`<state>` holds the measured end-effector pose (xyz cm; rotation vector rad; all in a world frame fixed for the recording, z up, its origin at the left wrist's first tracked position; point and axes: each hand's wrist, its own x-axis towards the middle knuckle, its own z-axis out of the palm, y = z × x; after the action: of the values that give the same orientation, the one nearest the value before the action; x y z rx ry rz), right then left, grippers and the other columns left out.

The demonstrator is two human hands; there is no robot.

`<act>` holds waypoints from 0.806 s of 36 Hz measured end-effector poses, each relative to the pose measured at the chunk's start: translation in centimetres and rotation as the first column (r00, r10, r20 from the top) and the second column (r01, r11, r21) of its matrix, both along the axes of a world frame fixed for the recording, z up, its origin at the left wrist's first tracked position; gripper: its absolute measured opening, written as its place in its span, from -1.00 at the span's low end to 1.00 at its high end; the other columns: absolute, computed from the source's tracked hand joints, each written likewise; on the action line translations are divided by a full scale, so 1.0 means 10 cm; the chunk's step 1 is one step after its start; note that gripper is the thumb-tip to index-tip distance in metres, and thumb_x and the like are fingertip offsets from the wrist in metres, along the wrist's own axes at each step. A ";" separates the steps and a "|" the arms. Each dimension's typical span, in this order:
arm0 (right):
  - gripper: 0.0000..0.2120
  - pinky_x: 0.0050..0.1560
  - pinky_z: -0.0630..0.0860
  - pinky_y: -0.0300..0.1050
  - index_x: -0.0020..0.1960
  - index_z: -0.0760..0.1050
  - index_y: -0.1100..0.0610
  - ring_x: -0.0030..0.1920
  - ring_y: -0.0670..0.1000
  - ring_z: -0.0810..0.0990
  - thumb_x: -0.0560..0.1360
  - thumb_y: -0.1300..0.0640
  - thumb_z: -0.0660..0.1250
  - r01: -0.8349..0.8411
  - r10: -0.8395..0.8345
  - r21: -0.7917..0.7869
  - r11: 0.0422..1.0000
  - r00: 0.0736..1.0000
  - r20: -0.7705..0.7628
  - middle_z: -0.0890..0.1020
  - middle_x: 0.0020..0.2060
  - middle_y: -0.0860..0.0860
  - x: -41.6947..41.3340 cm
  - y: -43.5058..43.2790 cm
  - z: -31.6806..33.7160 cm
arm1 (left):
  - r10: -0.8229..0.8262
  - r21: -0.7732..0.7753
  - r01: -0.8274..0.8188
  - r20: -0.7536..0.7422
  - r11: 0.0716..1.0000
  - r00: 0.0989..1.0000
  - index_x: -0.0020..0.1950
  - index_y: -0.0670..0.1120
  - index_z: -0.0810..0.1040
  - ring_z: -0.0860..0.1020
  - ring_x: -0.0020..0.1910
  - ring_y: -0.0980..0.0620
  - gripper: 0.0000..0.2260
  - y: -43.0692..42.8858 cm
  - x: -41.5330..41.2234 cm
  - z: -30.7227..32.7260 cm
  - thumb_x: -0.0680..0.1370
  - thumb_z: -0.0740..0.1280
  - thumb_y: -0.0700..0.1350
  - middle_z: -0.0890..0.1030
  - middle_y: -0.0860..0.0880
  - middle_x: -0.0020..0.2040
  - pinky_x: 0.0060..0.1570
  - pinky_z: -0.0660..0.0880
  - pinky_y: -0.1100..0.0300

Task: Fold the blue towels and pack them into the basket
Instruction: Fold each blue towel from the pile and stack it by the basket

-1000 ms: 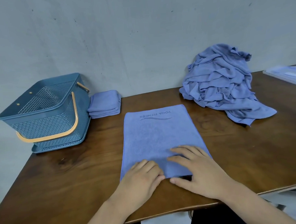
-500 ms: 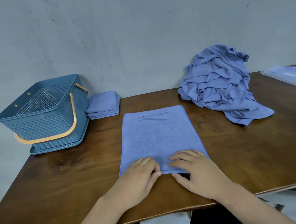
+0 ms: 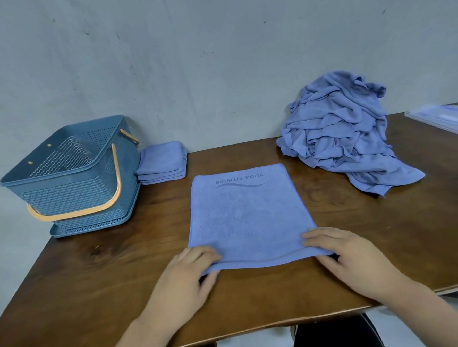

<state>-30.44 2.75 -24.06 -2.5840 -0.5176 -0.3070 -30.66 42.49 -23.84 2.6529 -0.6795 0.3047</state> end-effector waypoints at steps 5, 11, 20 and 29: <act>-0.66 0.31 0.42 -0.41 0.27 0.64 -0.31 0.31 -0.36 0.53 0.60 0.08 0.44 0.080 -0.055 0.201 0.976 0.991 -0.124 0.61 0.22 -0.45 -0.07 0.01 0.11 | 0.094 -0.195 -0.118 -0.126 0.974 0.988 0.24 0.29 0.64 0.54 0.32 0.29 -0.76 0.33 -0.07 0.04 0.65 0.44 -0.03 0.58 0.39 0.27 0.32 0.40 0.36; -0.79 0.10 0.54 -0.28 0.14 0.71 -0.18 0.08 -0.24 0.68 0.63 0.11 0.43 0.143 -0.054 0.403 0.904 0.973 -0.223 0.72 0.02 -0.34 -0.14 0.06 0.31 | 0.099 -0.322 -0.174 -0.236 0.931 0.967 0.18 0.27 0.72 0.59 0.27 0.23 -0.78 0.30 -0.13 0.16 0.63 0.46 -0.06 0.68 0.34 0.15 0.26 0.47 0.26; -0.81 0.20 0.53 -0.20 0.08 0.73 -0.18 0.12 -0.22 0.67 0.61 0.11 0.46 0.185 -0.044 0.445 0.876 0.950 -0.309 0.74 0.02 -0.28 -0.19 0.08 0.39 | 0.089 -0.358 -0.175 -0.245 0.917 0.965 0.11 0.28 0.73 0.60 0.27 0.14 -0.77 0.28 -0.24 0.30 0.62 0.47 -0.08 0.70 0.26 0.13 0.24 0.49 0.25; -0.82 0.25 0.50 -0.02 0.08 0.71 -0.02 0.12 0.07 0.69 0.65 0.20 0.37 0.156 0.048 0.622 0.768 0.953 -0.298 0.74 0.01 0.03 -0.01 0.15 0.54 | 0.019 -0.595 -0.229 -0.338 0.770 0.941 0.11 0.07 0.73 0.68 0.11 0.02 -0.86 0.15 -0.04 0.48 0.65 0.41 -0.13 0.74 0.03 0.09 0.14 0.54 0.07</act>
<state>-30.58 4.29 -18.68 -1.9178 -0.1734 -0.0793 -31.09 43.99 -19.05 2.0256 -0.2269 0.1056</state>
